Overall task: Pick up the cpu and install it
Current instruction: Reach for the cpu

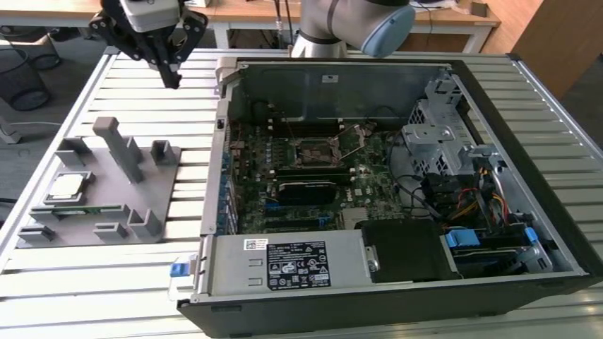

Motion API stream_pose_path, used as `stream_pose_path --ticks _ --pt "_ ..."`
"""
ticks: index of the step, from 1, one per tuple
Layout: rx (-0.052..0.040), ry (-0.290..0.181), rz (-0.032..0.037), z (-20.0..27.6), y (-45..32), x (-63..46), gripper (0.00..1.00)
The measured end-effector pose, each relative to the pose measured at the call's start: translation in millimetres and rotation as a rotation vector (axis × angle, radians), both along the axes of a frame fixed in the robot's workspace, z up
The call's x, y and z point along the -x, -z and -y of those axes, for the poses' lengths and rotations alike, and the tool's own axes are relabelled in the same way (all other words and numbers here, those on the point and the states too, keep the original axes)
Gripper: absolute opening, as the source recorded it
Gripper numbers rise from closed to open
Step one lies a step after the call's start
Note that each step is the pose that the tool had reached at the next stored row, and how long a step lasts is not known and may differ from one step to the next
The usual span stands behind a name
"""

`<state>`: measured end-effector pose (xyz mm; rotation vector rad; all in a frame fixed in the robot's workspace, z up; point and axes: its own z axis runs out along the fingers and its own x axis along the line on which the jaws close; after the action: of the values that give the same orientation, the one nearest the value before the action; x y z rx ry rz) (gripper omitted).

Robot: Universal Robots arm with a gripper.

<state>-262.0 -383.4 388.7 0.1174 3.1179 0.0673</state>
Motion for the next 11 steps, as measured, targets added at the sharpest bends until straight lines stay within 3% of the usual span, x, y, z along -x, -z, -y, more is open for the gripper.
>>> stream_pose_path --ticks 11 --pt "-0.0001 0.000 0.0000 3.6 1.3 29.0 0.11"
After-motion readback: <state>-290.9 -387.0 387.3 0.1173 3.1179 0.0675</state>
